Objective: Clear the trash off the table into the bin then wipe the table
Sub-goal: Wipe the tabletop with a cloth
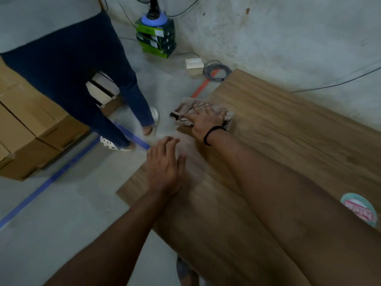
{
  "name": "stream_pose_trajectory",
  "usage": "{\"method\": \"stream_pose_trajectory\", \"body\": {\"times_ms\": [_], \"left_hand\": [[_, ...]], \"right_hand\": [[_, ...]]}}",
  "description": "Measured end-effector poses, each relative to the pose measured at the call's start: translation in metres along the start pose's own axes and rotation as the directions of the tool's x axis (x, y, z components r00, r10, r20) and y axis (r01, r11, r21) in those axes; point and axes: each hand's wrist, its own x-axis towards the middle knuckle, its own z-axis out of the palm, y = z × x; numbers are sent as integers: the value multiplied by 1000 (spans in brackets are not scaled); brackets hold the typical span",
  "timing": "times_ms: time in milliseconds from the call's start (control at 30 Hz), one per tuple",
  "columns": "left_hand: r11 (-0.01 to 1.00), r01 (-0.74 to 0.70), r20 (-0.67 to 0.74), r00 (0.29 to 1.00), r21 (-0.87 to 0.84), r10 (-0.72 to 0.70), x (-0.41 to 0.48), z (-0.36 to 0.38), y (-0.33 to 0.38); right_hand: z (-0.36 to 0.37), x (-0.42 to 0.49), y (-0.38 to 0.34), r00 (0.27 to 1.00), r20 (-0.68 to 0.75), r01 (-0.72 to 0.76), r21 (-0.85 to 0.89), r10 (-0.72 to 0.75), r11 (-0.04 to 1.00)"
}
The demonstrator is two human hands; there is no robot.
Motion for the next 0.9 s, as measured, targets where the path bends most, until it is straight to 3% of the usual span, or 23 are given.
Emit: {"method": "stream_pose_trajectory", "body": {"times_ms": [233, 433, 500, 667, 767, 900], "left_hand": [[952, 116, -142, 977, -283, -162, -24, -27, -20], [918, 281, -96, 943, -279, -318, -76, -64, -48], [878, 317, -81, 926, -359, -368, -87, -68, -49], [751, 368, -138, 846, -548, -515, -98, -72, -55], [728, 431, -210, 766, -533, -607, -90, -78, -65], [819, 357, -217, 846, -448, -487, -83, -91, -68]], "right_hand": [[10, -46, -45, 992, 37, 120, 15, -120, 993], [22, -89, -87, 972, 48, 229, 16, -230, 973], [27, -99, -97, 964, 53, 261, 0, -261, 965], [39, -119, -118, 936, 96, 343, -21, -340, 939], [40, -130, -120, 906, 142, 408, -45, -399, 912], [41, -151, -116, 852, 160, 517, -112, -498, 849]]}}
